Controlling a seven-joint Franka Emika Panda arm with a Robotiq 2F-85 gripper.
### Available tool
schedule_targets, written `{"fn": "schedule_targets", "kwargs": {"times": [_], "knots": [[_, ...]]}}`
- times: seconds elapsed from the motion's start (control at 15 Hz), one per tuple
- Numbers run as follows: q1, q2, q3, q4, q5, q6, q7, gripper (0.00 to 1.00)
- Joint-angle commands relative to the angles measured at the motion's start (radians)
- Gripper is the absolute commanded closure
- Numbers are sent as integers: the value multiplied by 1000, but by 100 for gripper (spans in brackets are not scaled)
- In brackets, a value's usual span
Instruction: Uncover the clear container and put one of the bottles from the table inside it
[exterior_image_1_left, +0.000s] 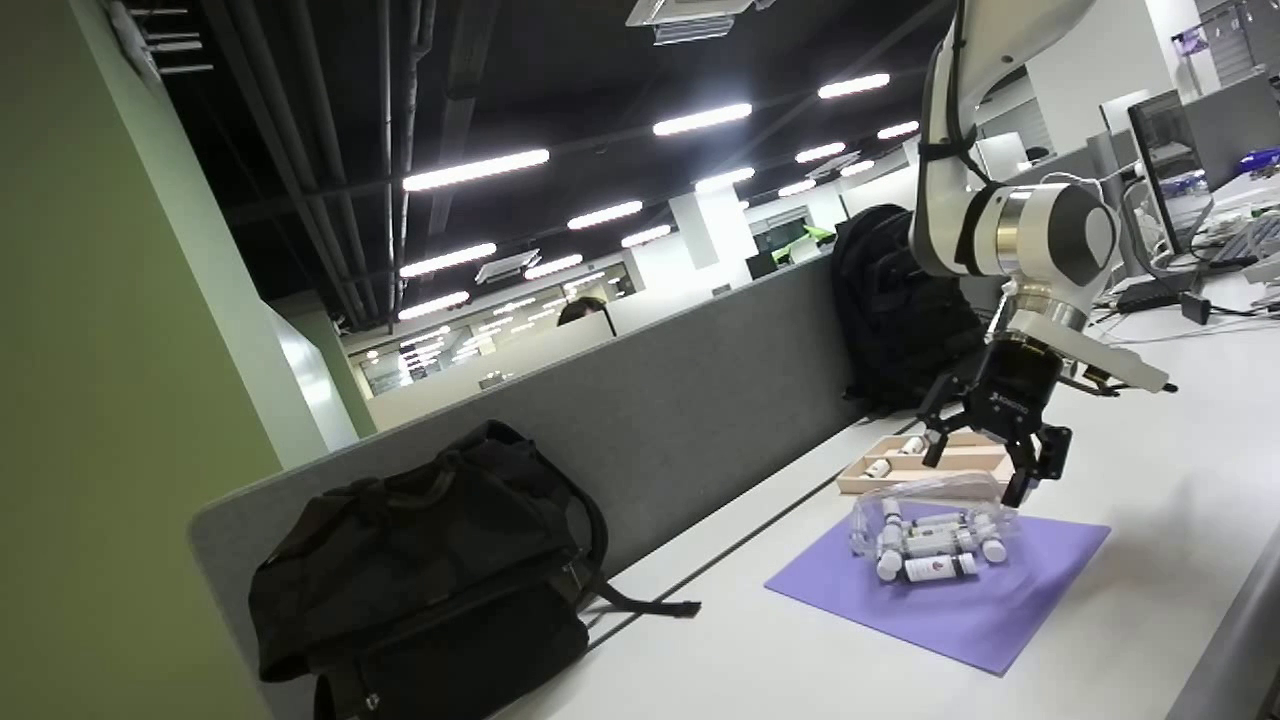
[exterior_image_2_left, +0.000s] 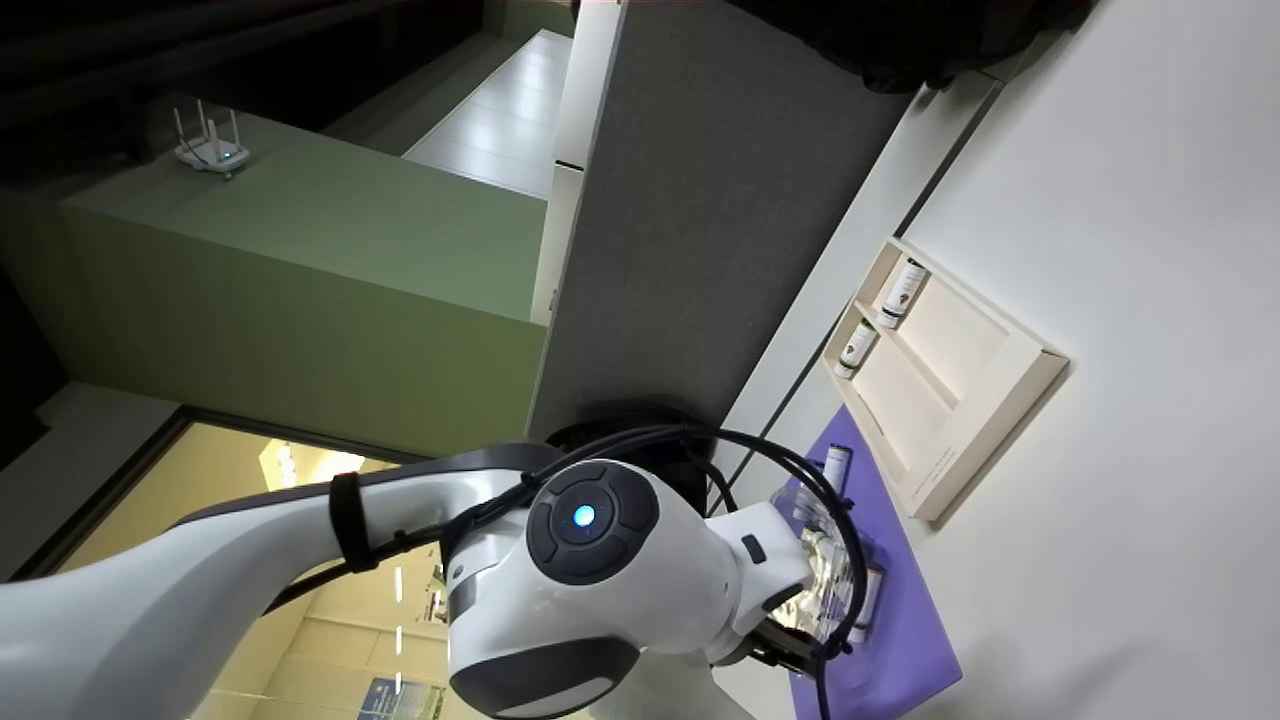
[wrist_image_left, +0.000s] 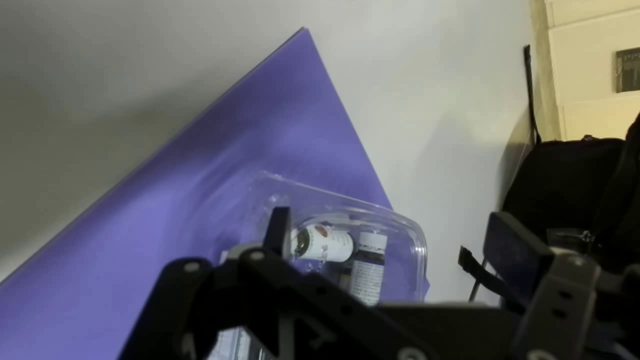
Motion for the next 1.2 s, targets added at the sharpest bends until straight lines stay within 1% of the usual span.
{"fn": "schedule_targets", "kwargs": {"times": [0.0, 0.33, 0.8, 1.13], "knots": [[-3, 11, -7, 11, -17, -34, 33, 0], [-1, 29, -9, 17, -24, -51, 50, 0], [-5, 53, -17, 25, -81, -103, 104, 0], [-7, 55, -19, 30, -76, -111, 93, 0]]}}
